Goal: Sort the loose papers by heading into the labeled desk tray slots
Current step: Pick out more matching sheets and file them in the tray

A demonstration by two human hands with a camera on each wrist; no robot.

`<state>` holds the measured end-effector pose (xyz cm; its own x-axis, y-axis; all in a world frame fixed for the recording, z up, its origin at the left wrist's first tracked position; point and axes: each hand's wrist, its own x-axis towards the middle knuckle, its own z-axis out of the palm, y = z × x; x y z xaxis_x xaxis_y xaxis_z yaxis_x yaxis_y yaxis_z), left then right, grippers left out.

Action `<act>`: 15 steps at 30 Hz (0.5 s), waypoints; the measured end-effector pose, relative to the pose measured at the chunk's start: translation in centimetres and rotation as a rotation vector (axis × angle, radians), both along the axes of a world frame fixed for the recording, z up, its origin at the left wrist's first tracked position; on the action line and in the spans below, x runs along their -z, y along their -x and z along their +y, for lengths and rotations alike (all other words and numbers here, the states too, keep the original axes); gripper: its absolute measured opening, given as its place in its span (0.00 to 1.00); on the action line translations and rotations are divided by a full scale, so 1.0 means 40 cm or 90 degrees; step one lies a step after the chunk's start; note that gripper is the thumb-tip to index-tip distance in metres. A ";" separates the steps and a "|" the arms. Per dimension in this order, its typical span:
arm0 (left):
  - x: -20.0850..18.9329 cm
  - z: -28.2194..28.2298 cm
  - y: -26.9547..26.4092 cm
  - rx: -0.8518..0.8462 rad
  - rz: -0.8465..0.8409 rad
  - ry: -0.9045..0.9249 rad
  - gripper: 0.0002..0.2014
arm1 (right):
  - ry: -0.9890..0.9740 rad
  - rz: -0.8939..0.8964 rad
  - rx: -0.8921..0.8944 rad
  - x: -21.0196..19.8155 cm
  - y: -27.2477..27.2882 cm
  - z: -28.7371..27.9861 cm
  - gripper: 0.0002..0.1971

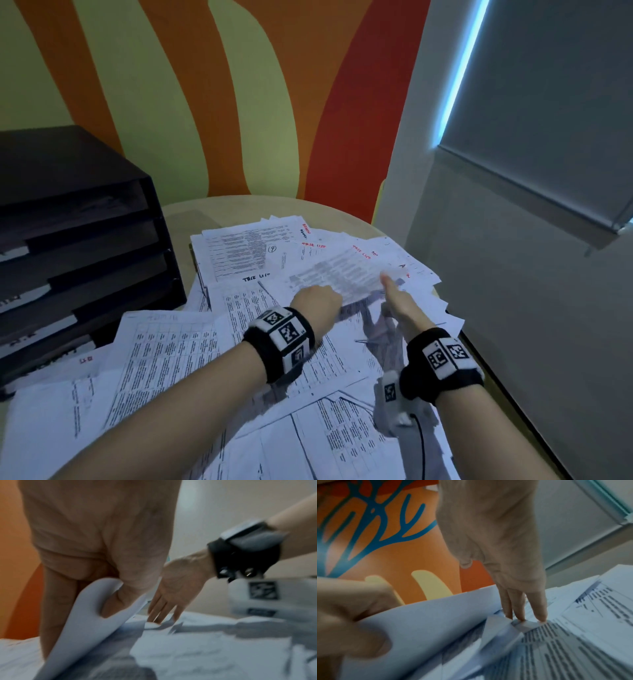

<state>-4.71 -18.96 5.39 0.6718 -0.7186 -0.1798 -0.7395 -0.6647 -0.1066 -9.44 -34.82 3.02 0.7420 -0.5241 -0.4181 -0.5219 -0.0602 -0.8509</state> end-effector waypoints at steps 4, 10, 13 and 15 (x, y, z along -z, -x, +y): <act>-0.012 -0.003 0.071 0.097 0.110 0.091 0.18 | -0.078 -0.071 0.117 -0.007 0.012 -0.013 0.23; 0.006 0.044 0.063 0.090 0.408 0.228 0.26 | -0.045 -0.048 0.174 0.004 0.036 -0.044 0.09; 0.019 0.102 -0.003 -0.019 0.352 0.306 0.24 | 0.010 -0.107 0.192 -0.022 0.071 -0.051 0.10; 0.036 0.154 -0.063 -0.132 0.288 0.336 0.22 | -0.006 -0.174 0.179 -0.043 0.094 -0.043 0.13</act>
<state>-2.20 -12.81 3.95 0.7455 -0.6526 -0.1357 -0.4892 -0.6739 0.5536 -13.19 -36.53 4.74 0.6550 -0.7197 -0.2304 -0.2708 0.0611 -0.9607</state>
